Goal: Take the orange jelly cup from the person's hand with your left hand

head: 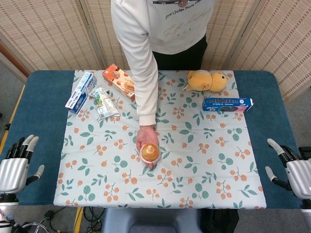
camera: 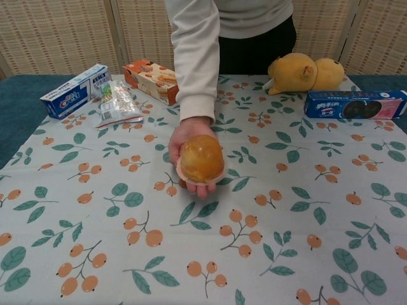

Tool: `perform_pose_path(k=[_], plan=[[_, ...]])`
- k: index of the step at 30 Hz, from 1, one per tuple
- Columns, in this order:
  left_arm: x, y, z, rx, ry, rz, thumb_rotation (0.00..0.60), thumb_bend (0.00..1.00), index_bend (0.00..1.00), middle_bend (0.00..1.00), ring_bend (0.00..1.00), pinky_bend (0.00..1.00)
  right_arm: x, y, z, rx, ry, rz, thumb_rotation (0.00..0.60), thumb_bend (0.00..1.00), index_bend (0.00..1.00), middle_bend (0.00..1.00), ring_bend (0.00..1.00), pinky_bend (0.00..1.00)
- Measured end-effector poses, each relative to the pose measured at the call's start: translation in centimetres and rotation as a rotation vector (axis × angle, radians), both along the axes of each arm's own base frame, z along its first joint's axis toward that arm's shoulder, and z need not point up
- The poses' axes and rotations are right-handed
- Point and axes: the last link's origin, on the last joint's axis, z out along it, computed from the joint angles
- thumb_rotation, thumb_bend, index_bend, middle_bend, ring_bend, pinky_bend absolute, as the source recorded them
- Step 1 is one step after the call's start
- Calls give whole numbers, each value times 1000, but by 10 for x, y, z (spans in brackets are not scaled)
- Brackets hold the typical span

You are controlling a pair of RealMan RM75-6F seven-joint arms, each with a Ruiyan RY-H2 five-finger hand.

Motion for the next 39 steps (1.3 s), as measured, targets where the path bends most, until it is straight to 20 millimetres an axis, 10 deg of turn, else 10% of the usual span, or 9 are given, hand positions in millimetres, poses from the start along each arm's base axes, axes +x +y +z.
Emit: perform_pose_path(k=[15,39], plan=[[13,13,-4,-67,-32,-89,600,309,36,0,11,113,5,-1,9,-38,11,16,600,383,97,230,195,411],[136,105,-89,-654,63,-510,600,309,70,0,10,113,8,1,15,-53,29,9,600,384,97,230,195,411]])
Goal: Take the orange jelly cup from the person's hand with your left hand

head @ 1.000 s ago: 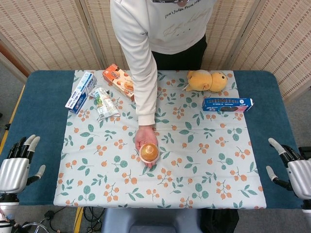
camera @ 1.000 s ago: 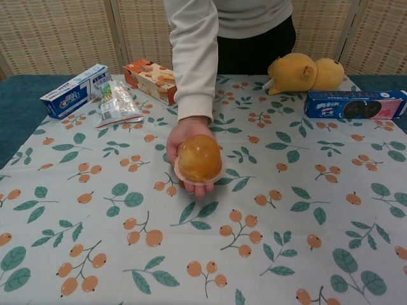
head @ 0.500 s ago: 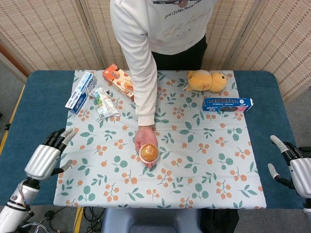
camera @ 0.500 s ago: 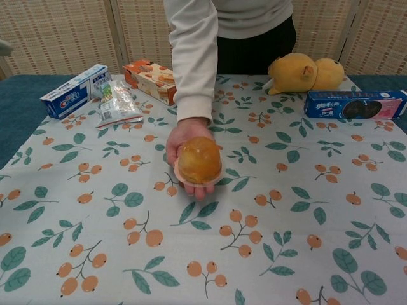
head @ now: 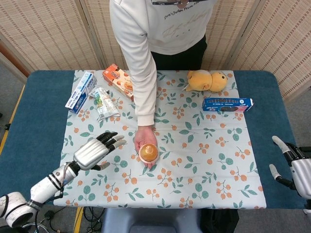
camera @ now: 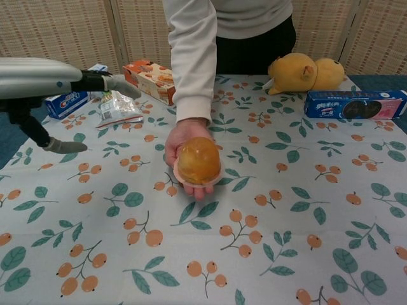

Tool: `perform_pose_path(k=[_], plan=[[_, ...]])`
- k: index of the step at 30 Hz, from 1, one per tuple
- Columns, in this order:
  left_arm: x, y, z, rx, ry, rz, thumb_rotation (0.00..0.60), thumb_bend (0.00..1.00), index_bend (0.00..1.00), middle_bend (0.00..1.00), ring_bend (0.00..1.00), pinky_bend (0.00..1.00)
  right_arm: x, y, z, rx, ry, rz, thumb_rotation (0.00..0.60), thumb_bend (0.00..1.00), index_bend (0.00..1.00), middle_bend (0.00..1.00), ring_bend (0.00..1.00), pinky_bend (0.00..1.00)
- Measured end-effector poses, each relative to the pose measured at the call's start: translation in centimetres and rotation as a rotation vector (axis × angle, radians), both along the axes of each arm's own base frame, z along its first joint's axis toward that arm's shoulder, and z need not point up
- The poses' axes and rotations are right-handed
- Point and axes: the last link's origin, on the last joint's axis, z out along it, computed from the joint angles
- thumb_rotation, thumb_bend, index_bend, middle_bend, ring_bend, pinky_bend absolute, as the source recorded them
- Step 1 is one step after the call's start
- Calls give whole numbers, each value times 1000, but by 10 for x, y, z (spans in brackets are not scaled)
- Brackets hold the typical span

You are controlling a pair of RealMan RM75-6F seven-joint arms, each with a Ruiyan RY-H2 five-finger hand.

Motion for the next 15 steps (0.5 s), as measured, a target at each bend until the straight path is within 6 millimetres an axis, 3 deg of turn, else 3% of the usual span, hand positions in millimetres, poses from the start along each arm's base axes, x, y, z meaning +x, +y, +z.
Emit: perform_pose_path(k=[15], plan=[[51,34,-68,-90,53,-60,600,309,78,0,10,141,-5,2,1,0,-1,-17,600,383,97,230,195,411]])
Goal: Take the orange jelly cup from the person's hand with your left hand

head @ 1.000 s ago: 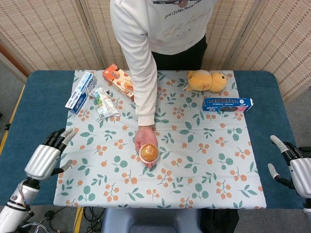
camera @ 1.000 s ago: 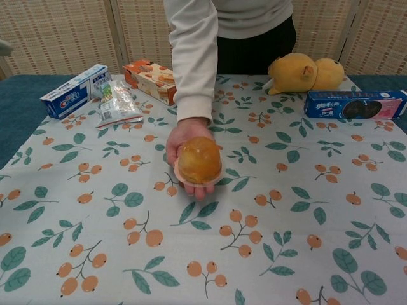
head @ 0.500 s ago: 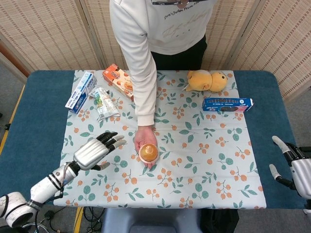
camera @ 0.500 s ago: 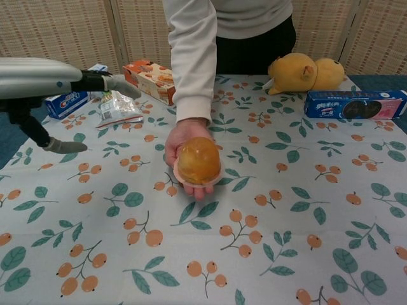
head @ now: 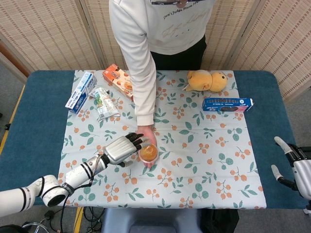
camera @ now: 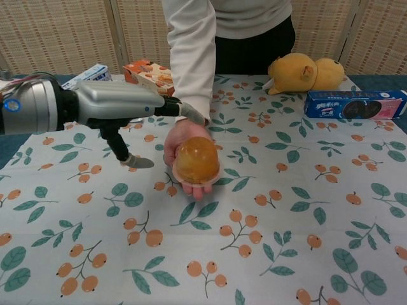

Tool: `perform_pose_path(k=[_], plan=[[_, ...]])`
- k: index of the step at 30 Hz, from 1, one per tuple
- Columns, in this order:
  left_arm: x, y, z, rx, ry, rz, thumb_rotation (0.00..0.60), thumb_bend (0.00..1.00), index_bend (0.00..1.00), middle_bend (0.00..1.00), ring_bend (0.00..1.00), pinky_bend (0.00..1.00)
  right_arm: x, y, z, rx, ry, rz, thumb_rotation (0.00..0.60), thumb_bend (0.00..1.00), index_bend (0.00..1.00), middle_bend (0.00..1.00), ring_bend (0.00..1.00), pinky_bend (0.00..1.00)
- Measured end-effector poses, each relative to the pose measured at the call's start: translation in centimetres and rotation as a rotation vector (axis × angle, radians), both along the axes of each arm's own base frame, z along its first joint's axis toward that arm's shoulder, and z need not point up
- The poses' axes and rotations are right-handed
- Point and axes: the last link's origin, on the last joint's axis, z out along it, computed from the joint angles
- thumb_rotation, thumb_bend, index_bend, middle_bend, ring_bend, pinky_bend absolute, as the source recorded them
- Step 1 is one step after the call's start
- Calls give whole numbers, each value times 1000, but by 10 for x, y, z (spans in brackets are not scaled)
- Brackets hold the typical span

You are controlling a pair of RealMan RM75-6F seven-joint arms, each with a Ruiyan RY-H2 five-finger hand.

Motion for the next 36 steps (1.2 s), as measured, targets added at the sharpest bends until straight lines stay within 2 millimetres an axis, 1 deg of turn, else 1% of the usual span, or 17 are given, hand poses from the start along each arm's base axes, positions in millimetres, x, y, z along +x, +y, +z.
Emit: perform_pose_path(k=[4,8,12,17,21,26,33,35,36], plan=[[9,8,-14,2,16,-10,600,309,96,0,21,171,-1,0,0,2,-1,-5,600,383,98,230,195,411],[15,12,-23,6,30,-21,600,309,126,0,44,198,-2,2,-1,5,-1,-7,600,383,97,229,195,411],[19,13,-32,7,38,-30,600,309,200,0,66,233,-3,3,1,0,-2,-13,600,383,97,230,195,411],[23,16,-43,10,49,-39,600,309,213,2,88,271,-4,4,1,-1,-3,-19,600,384,97,230,195,411],[26,19,-50,15,52,-40,600,309,231,36,131,346,-5,5,1,-2,-5,-22,600,383,97,230,195,411],[32,22,-56,25,38,-36,600,309,250,60,155,388,-7,5,2,-4,-4,-29,600,383,97,230,195,411],[33,26,-63,31,62,-41,600,309,280,78,165,412,-7,5,3,-4,-1,-32,600,383,98,231,195,411],[33,27,-66,32,72,-43,600,309,294,103,186,435,-8,6,3,-5,0,-34,600,383,97,232,195,411],[33,27,-67,34,75,-44,600,309,312,132,215,463,-8,6,3,-5,0,-35,600,383,97,234,195,411]])
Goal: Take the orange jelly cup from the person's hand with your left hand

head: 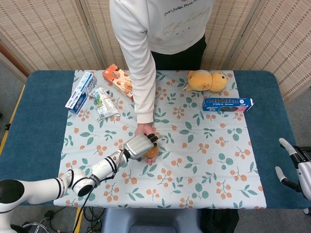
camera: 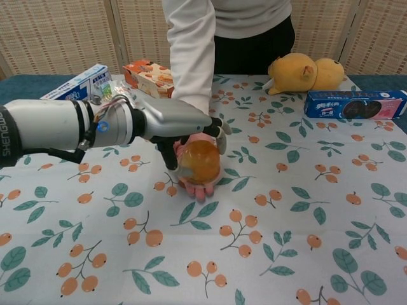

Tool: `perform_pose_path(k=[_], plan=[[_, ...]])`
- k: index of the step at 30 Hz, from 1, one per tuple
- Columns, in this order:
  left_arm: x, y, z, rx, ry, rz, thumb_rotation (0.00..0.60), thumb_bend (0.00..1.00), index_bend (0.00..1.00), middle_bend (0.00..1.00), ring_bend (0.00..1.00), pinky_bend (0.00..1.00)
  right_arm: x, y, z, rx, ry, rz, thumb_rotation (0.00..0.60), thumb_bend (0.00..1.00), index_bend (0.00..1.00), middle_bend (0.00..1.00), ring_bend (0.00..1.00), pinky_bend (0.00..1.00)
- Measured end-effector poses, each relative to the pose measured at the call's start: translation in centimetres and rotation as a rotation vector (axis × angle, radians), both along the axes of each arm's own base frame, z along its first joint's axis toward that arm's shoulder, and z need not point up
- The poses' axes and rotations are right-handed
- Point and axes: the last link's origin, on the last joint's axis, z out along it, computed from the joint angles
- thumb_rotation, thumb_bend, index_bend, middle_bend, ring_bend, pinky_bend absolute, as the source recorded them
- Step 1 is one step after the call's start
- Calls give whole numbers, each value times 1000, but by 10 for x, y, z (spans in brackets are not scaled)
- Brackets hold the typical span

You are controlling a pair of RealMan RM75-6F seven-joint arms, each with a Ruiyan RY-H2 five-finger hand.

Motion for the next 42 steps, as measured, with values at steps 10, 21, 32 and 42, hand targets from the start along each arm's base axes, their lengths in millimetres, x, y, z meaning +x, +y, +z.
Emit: perform_pose_path(k=[10,21,32,42], plan=[[2,3,-2,20,-25,-1,600,317,500,447,525,742,0,1,2,-8,1,-2,600,383,97,243,195,411],[-10,5,38,68,-101,34,600,318,511,469,542,754,3,0,3,-11,1,9,600,384,98,243,195,411],[-60,-3,110,173,-132,126,600,319,503,469,540,754,5,-4,0,0,-1,21,600,383,98,243,195,411],[-101,-12,109,159,-27,187,600,319,501,468,539,754,8,-8,-3,10,1,30,600,383,98,243,195,411]])
